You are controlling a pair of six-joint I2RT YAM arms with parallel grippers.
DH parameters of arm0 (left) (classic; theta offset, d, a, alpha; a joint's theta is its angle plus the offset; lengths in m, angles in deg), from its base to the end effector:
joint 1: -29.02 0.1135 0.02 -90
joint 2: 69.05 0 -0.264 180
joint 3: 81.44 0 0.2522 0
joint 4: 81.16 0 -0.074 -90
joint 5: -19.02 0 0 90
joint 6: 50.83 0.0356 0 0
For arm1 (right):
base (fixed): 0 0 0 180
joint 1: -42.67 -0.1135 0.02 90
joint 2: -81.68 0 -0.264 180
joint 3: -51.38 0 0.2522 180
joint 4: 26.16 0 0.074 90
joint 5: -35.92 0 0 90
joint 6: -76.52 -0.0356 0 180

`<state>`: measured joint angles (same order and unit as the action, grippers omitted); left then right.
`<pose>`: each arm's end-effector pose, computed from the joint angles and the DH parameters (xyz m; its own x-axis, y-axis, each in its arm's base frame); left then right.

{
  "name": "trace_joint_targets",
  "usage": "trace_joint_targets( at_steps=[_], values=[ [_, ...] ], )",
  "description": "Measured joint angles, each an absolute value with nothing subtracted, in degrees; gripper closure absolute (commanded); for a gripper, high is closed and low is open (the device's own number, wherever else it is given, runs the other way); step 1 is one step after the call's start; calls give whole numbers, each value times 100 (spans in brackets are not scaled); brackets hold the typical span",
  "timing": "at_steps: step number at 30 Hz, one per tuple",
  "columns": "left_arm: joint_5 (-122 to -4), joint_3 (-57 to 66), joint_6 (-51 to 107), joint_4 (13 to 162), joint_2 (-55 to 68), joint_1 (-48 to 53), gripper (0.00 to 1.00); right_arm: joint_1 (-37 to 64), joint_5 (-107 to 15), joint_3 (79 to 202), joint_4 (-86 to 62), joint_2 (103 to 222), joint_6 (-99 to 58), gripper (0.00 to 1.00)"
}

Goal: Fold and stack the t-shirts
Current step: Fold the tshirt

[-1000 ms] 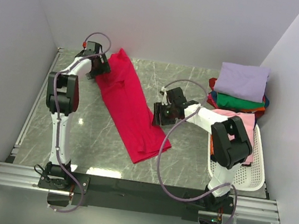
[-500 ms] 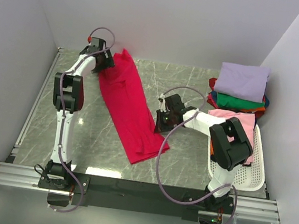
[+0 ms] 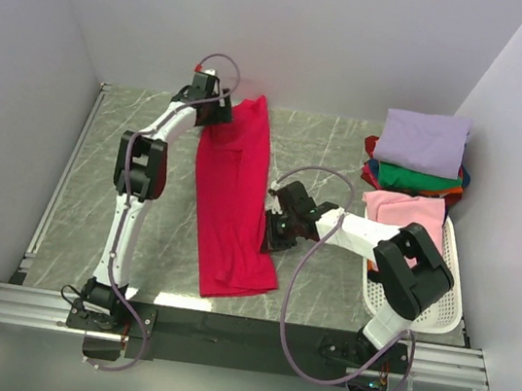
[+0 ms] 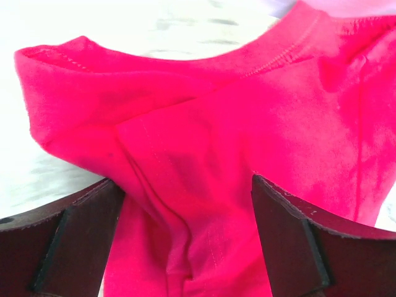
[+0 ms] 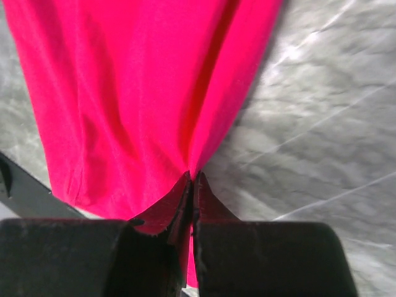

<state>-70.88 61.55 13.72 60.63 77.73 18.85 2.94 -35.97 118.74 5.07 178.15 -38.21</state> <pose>0.5649 -0.1014 0.1681 -0.6711 -0.3162 -0.6705 -0.1224 0.9393 -0.3204 0.2417 0.2153 0.1594 -0.9106 -0.2398 -0.3365 -0.3797 0.8070 0.4524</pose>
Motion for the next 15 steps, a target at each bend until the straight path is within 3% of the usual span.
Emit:
trace_joint_targets(
  at_steps=[6, 9, 10, 11, 15],
  values=[
    [-6819, 6199, 1562, 6424, 7830, 1546, 9, 126, -3492, 11848, 472, 17808, -4052, 91],
    [-6710, 6269, 1604, 6627, 7854, 1435, 9, 73, -3512, 11846, 479, 17769, -4131, 80],
    [-6710, 6276, 1608, 6702, 7854, 1413, 9, 65, -3540, 11841, 490, 17721, -4159, 68],
    [-6714, 6276, 1621, 6765, 7854, 1400, 8, 65, -3569, 11841, 512, 17666, -4192, 63],
    [-6950, 6271, 1708, 6852, 7839, 1406, 8, 65, -3820, 11841, 640, 17260, -4197, 52]
  ],
)
